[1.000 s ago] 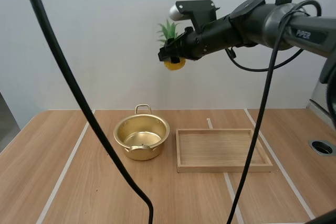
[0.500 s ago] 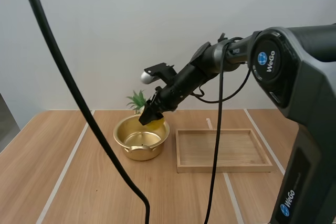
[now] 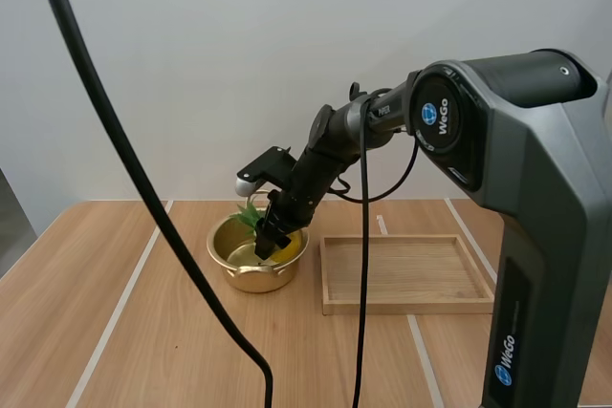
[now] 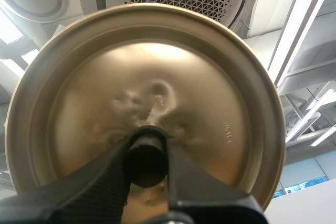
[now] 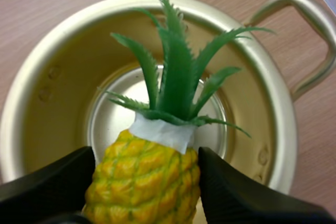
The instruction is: Open the pot, put the pineapple inside, and close it
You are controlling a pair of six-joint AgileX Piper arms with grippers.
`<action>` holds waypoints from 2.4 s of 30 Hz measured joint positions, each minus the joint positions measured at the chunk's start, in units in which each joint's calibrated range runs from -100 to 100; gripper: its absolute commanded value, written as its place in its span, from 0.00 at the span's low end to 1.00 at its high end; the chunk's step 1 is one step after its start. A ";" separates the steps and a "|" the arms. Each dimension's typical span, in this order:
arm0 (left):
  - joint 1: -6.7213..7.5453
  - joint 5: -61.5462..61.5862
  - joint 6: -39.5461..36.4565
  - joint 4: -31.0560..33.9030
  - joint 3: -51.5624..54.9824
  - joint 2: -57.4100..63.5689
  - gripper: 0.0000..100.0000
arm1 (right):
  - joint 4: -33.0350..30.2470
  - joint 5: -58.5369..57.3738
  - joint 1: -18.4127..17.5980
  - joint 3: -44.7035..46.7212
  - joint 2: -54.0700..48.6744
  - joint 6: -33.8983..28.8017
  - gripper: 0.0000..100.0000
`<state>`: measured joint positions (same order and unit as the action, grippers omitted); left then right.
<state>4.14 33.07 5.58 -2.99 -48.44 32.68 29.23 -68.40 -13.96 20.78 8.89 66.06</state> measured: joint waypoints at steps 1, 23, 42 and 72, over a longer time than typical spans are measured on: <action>0.00 0.18 0.12 0.00 0.00 0.00 0.00 | -0.24 0.15 0.00 0.00 0.13 -0.26 0.00; 0.00 4.06 0.63 0.11 0.00 0.00 0.00 | -1.29 -1.96 -0.07 -0.15 -0.30 -1.30 1.00; 0.00 24.77 3.00 0.21 0.36 -4.48 0.00 | 3.75 3.66 2.76 -6.64 -25.85 -7.47 1.00; 0.00 9.08 -0.13 0.32 60.52 -0.64 0.00 | -10.89 -7.67 13.68 -6.79 -58.38 -24.84 1.00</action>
<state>4.14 42.15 5.45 -2.67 12.07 32.04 18.34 -76.07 -0.28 13.99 -49.49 41.21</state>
